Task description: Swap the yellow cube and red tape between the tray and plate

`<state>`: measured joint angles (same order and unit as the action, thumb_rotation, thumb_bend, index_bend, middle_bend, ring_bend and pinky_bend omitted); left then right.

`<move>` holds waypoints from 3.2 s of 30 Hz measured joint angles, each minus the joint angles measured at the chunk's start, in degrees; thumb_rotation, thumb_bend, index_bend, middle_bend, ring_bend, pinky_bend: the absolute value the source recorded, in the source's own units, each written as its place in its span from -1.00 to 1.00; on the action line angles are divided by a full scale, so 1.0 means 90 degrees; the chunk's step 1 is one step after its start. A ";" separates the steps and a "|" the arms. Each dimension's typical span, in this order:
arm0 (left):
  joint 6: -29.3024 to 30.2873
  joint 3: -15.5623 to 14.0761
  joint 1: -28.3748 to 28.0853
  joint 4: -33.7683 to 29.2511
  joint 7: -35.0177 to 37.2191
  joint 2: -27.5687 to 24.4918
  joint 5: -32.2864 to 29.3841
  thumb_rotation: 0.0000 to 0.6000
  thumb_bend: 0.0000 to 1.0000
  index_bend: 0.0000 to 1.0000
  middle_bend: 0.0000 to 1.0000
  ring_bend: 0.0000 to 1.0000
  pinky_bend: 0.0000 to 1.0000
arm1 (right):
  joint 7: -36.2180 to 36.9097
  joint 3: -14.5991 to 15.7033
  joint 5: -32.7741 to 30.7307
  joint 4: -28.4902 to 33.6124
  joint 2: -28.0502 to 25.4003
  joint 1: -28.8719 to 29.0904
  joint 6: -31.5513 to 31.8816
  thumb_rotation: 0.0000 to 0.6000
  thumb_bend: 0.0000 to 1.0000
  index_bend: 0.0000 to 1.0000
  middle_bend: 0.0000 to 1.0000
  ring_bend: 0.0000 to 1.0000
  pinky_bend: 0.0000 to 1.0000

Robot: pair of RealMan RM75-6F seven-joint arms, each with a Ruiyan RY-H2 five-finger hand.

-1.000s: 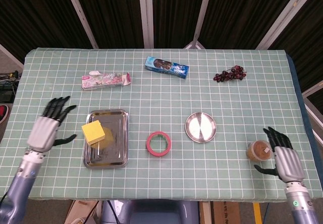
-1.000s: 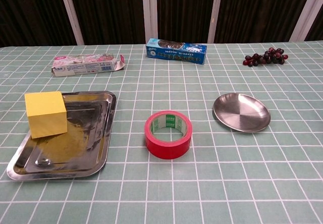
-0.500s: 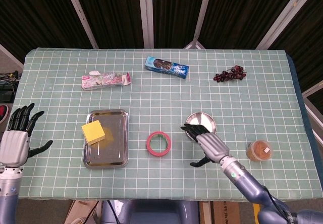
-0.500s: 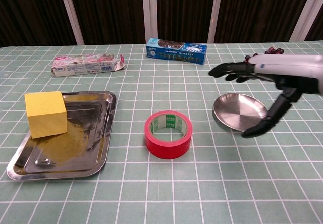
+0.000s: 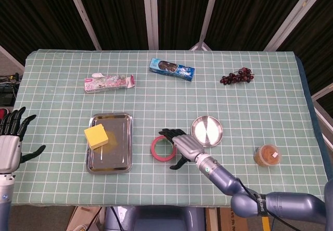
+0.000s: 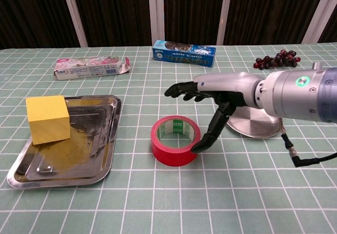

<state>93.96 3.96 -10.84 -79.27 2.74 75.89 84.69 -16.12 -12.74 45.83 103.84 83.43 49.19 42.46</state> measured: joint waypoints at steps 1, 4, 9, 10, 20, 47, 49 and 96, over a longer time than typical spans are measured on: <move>0.0002 0.0013 0.0006 -0.0002 -0.0001 0.0002 0.0003 1.00 -0.97 -0.62 -1.00 -1.00 -0.89 | -0.0025 0.0013 -0.0040 -0.0088 0.0103 0.0049 0.0024 1.00 -0.93 -1.00 -1.00 -1.00 -1.00; 0.0013 0.0055 0.0026 0.0002 -0.0011 0.0009 -0.0004 1.00 -0.97 -0.62 -1.00 -1.00 -0.89 | -0.0053 0.0033 -0.0113 -0.0306 0.0342 0.0169 0.0072 1.00 -0.93 -1.00 -1.00 -1.00 -1.00; 0.0037 0.0133 0.0069 0.0010 -0.0010 0.0025 -0.0019 1.00 -0.97 -0.62 -1.00 -1.00 -0.89 | -0.0065 0.0074 -0.0155 -0.0639 0.0664 0.0323 0.0153 1.00 -0.93 -1.00 -1.00 -1.00 -1.00; 0.0037 0.0145 0.0073 0.0017 -0.0006 0.0030 -0.0017 1.00 -0.97 -0.62 -1.00 -1.00 -0.89 | -0.0071 0.0091 -0.0156 -0.0707 0.0725 0.0349 0.0180 1.00 -0.93 -1.00 -1.00 -1.00 -1.00; -0.0004 0.0213 0.0116 0.0023 0.0061 0.0020 0.0023 1.00 -0.97 -0.62 -1.00 -1.00 -0.89 | -0.0056 0.0243 -0.0163 -0.1379 0.1210 0.0496 0.0227 1.00 -0.93 -0.96 -1.00 -0.88 -0.69; -0.0058 0.0391 0.0196 0.0056 0.0207 0.0022 0.0011 1.00 -0.97 -0.61 -1.00 -1.00 -0.89 | 0.0388 0.0001 0.0818 -0.1570 0.0988 0.0113 0.1120 1.00 -0.53 -0.39 -0.64 -0.14 0.08; -0.0056 0.0405 0.0203 0.0050 0.0211 0.0022 0.0005 1.00 -0.97 -0.61 -1.00 -1.00 -0.89 | 0.0471 -0.0027 0.0793 -0.1466 0.0683 0.0030 0.1087 1.00 -0.53 -0.39 -0.64 -0.14 0.08; -0.0107 0.0502 0.0256 0.0129 -0.0206 0.0107 0.0013 1.00 -0.97 -0.61 -1.00 -1.00 -0.89 | 0.2587 0.0082 0.1913 -0.1875 -0.0888 -0.1091 0.0611 1.00 -1.00 -1.00 -1.00 -1.00 -0.92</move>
<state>92.99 8.48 -8.53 -78.10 0.88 76.85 84.81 7.17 -12.00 63.05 86.96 75.44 39.37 47.96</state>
